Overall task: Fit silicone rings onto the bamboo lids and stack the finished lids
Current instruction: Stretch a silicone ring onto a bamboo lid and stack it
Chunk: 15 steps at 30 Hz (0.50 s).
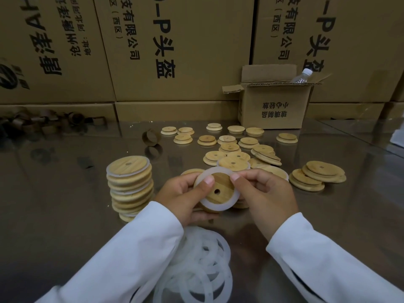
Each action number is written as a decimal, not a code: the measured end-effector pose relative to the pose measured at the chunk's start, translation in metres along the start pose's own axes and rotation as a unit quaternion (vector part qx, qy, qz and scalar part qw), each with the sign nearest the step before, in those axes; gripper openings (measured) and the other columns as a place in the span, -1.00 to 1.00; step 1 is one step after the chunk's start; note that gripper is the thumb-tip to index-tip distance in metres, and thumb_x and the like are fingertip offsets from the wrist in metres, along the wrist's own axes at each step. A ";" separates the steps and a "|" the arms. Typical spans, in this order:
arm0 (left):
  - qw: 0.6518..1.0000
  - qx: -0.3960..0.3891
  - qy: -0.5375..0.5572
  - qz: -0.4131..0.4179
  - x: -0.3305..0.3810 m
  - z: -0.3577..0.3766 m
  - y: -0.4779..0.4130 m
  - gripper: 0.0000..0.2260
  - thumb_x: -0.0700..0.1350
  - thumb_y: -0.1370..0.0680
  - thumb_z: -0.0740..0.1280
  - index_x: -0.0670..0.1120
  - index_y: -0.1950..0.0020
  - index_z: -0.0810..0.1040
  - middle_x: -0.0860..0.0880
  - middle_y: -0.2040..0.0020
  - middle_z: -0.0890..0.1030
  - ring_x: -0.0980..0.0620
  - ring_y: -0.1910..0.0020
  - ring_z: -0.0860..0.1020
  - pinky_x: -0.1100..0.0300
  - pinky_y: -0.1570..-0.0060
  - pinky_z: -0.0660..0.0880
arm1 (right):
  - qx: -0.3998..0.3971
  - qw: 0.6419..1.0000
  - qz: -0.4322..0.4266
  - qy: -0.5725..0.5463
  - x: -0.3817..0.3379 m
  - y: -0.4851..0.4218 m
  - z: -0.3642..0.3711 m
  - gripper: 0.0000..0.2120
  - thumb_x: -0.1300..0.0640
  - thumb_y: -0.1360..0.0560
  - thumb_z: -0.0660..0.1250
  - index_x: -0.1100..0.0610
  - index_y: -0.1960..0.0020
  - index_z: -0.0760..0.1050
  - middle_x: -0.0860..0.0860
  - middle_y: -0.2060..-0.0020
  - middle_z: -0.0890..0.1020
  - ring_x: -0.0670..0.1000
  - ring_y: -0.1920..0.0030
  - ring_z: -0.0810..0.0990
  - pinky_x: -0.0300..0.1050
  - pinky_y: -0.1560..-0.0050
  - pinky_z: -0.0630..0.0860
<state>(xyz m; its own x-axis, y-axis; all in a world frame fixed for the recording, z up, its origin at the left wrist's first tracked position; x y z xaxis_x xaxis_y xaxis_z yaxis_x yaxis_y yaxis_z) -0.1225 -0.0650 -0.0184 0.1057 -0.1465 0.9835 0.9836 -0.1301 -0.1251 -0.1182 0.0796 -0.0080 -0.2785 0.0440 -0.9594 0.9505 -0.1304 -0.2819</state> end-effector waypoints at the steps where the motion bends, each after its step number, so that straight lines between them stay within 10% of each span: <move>1: 1.000 -0.001 0.001 -0.002 0.000 0.000 0.000 -0.70 -0.01 -0.29 0.33 -0.07 0.04 0.61 -0.17 0.07 0.67 -0.07 0.12 0.66 0.07 0.25 0.61 | 0.000 1.000 0.006 -0.006 0.000 -0.001 0.000 -0.87 0.18 -0.42 0.40 0.01 0.28 0.59 -0.06 0.33 0.65 -0.15 0.30 0.59 -0.46 0.33 0.48; 15: 0.996 0.012 -0.039 0.077 0.005 -0.001 0.000 -0.77 -0.02 -0.33 0.30 -0.04 0.06 0.59 -0.02 0.24 0.68 0.04 0.21 0.66 0.20 0.33 0.58 | -0.020 1.000 0.001 -0.010 0.001 -0.004 0.001 -0.88 0.19 -0.44 0.38 0.03 0.25 0.58 -0.09 0.41 0.65 -0.19 0.36 0.59 -0.41 0.32 0.51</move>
<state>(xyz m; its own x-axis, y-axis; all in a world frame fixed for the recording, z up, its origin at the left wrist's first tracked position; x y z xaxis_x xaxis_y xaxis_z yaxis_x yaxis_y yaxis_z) -0.1226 -0.0667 -0.0134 0.2659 -0.0861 0.9601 0.9579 -0.0884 -0.2732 -0.1221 0.0788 -0.0078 -0.2796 0.0245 -0.9598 0.9555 -0.0905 -0.2807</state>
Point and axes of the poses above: each hand's wrist, its own y-axis away from the middle knuckle, its own z-axis out of the palm, x = y × z, the point moved 3 cm from there along -y, towards the middle knuckle
